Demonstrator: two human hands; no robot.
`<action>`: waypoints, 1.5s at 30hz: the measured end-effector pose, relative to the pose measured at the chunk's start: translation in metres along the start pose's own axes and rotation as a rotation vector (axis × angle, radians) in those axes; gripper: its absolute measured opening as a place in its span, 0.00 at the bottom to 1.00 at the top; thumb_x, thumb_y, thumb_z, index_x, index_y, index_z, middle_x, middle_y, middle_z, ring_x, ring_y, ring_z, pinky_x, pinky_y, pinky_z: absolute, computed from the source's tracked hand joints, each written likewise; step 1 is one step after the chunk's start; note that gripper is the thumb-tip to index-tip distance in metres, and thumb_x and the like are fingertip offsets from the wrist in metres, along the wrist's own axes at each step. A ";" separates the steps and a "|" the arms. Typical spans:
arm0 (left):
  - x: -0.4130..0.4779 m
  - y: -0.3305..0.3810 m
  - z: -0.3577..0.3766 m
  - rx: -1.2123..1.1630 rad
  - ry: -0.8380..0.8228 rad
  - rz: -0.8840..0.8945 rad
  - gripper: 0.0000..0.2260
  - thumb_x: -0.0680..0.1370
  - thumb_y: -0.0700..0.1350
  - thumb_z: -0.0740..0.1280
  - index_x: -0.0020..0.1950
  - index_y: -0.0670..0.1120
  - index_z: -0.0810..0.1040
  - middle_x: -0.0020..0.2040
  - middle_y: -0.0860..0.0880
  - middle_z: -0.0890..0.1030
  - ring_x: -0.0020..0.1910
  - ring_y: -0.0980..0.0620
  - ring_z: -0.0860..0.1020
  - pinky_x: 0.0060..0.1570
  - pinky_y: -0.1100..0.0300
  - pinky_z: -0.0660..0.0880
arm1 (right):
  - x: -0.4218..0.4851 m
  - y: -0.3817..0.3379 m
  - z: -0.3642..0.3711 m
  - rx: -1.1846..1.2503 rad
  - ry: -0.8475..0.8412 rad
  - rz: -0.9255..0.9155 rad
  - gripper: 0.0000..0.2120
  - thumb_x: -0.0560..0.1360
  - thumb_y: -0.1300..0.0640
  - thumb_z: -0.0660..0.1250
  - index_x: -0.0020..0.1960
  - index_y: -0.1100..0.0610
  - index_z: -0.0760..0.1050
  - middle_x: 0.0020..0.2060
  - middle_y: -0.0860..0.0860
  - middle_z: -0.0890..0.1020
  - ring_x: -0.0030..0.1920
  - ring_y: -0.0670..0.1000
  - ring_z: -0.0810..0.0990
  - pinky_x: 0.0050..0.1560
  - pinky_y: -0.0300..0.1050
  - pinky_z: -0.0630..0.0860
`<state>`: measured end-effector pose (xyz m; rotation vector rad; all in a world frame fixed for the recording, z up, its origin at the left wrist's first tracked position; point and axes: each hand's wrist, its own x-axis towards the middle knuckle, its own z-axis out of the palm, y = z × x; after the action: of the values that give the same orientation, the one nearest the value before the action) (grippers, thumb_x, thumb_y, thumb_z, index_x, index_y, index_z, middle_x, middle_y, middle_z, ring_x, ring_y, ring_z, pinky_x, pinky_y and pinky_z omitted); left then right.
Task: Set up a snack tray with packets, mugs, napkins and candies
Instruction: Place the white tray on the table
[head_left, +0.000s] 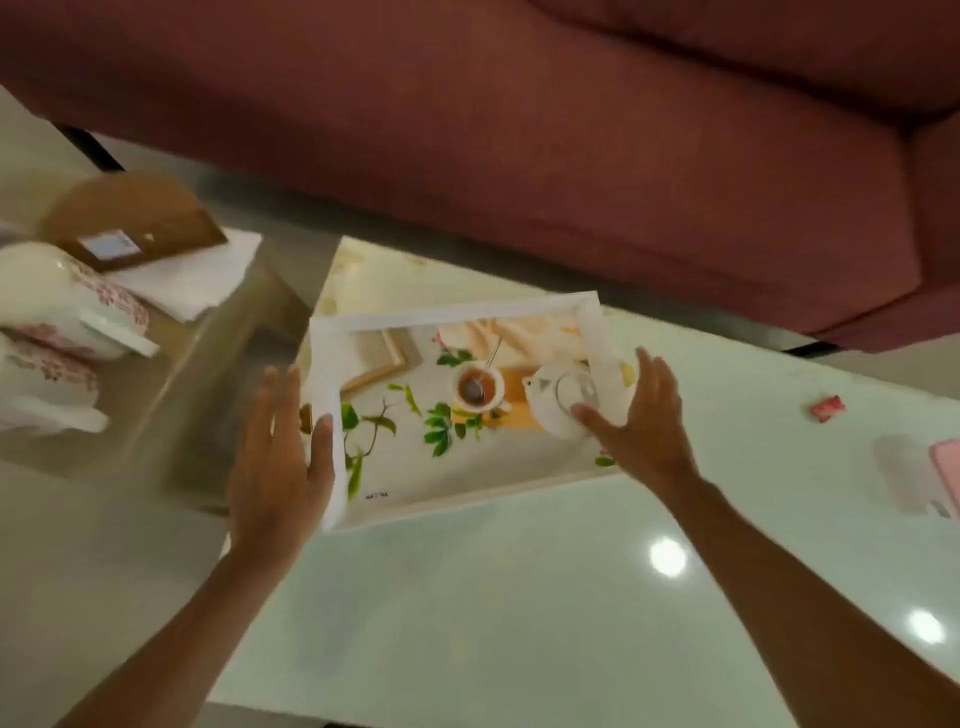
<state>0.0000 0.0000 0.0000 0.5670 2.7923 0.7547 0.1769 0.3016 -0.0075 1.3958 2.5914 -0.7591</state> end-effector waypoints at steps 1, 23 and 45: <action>-0.011 -0.027 0.043 0.044 -0.064 -0.038 0.26 0.85 0.50 0.58 0.81 0.42 0.60 0.81 0.39 0.61 0.80 0.40 0.60 0.73 0.39 0.64 | 0.009 0.031 0.050 0.047 -0.071 0.077 0.51 0.69 0.39 0.73 0.79 0.57 0.50 0.78 0.59 0.55 0.77 0.61 0.56 0.71 0.58 0.62; 0.049 -0.010 0.060 -0.589 -0.051 -0.506 0.15 0.80 0.38 0.69 0.67 0.44 0.81 0.58 0.51 0.82 0.54 0.51 0.81 0.47 0.67 0.76 | 0.001 0.094 0.022 0.561 0.141 0.493 0.09 0.76 0.55 0.69 0.55 0.51 0.82 0.52 0.54 0.84 0.55 0.58 0.82 0.58 0.61 0.78; 0.032 -0.023 0.063 -0.601 -0.130 -0.525 0.14 0.81 0.40 0.68 0.67 0.47 0.81 0.59 0.50 0.82 0.52 0.52 0.80 0.53 0.60 0.77 | -0.047 0.099 0.035 0.541 0.170 0.500 0.11 0.79 0.54 0.67 0.60 0.52 0.80 0.56 0.51 0.82 0.54 0.56 0.81 0.58 0.55 0.78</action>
<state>-0.0183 0.0223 -0.0682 -0.2069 2.2509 1.2749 0.2784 0.2945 -0.0610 2.2189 2.0505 -1.3485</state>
